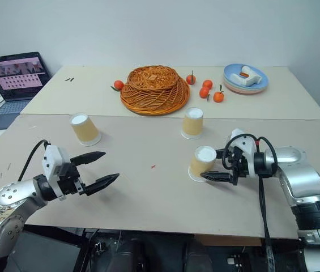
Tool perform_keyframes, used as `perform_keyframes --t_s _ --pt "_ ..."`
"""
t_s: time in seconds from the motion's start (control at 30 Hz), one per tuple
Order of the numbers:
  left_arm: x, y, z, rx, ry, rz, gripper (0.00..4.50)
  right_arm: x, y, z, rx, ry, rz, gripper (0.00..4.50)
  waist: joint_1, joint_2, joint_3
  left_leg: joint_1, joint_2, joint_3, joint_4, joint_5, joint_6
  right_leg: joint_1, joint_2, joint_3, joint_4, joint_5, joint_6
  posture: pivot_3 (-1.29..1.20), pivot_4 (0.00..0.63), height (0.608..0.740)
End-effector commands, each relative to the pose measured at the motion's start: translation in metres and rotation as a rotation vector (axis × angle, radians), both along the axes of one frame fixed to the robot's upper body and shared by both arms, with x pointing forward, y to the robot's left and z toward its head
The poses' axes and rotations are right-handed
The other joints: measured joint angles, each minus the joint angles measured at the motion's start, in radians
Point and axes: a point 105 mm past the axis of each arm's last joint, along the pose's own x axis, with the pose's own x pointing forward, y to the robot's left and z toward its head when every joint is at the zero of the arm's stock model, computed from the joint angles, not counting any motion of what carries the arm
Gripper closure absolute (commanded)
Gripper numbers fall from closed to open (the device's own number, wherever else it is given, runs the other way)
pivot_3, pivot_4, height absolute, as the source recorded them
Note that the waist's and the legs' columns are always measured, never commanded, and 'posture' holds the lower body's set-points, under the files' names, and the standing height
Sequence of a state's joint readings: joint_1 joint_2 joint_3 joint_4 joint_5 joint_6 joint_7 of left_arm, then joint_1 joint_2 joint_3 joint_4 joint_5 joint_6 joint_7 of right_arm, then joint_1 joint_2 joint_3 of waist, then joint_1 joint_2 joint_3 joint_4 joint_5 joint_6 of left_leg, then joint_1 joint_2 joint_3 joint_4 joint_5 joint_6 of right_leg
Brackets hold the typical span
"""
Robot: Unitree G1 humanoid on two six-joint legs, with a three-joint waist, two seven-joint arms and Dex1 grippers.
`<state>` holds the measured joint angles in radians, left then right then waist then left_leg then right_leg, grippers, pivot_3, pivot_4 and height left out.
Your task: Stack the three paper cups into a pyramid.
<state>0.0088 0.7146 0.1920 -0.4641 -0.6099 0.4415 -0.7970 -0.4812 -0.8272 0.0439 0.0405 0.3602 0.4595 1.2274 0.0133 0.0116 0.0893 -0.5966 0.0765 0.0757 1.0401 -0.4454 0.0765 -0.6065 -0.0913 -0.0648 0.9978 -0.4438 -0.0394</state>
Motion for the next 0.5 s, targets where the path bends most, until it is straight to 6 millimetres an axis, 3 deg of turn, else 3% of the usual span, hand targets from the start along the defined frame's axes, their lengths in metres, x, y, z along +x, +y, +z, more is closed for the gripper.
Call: perform_keyframes --t_s 0.03,0.23,0.5 --pt "-0.001 -0.003 0.012 0.009 -0.049 -0.016 0.00 -0.002 0.010 0.024 0.042 -0.063 0.047 0.06 -0.001 0.000 0.000 0.000 0.000 0.000 0.000 0.000 0.000 0.000 0.000 0.000 -0.001 0.000 0.000 0.00 0.150 0.638" --pt "-0.001 -0.003 0.011 0.016 -0.044 -0.009 0.00 -0.011 0.016 0.036 0.091 -0.053 0.087 0.06 -0.001 0.000 0.000 0.000 -0.001 0.000 0.000 0.000 0.000 0.001 -0.001 0.000 -0.001 0.002 0.003 0.00 0.150 0.638" --pt "-0.002 -0.004 0.011 0.010 -0.041 -0.008 0.00 -0.009 0.018 0.035 0.099 -0.039 0.078 0.06 -0.002 0.000 0.000 0.002 0.000 0.000 0.000 0.000 0.000 0.002 -0.001 0.000 0.000 0.002 0.003 0.00 0.150 0.638"
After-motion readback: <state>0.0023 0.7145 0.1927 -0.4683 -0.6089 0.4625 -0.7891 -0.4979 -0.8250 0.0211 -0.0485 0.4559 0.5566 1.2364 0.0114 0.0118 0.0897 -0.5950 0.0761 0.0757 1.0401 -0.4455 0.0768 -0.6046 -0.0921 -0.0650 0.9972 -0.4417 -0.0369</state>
